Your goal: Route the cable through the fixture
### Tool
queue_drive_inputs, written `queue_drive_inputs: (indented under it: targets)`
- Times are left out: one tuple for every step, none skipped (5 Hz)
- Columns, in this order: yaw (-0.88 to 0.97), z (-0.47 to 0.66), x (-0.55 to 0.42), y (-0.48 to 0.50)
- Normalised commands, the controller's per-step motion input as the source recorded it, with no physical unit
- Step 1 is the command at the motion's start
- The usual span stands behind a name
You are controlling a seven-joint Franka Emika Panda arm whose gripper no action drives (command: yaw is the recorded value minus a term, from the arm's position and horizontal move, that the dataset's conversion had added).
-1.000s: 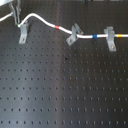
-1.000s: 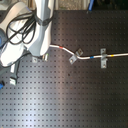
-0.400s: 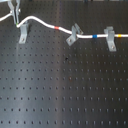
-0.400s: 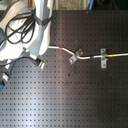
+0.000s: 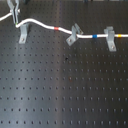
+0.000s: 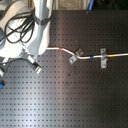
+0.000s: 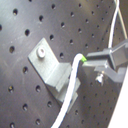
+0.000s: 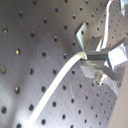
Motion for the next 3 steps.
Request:
queue_drive_inputs:
  targets:
    - [0.90, 0.01, -0.053, -0.001]
    - [0.73, 0.04, -0.188, 0.014]
    - [-0.16, 0.05, -0.414, -0.049]
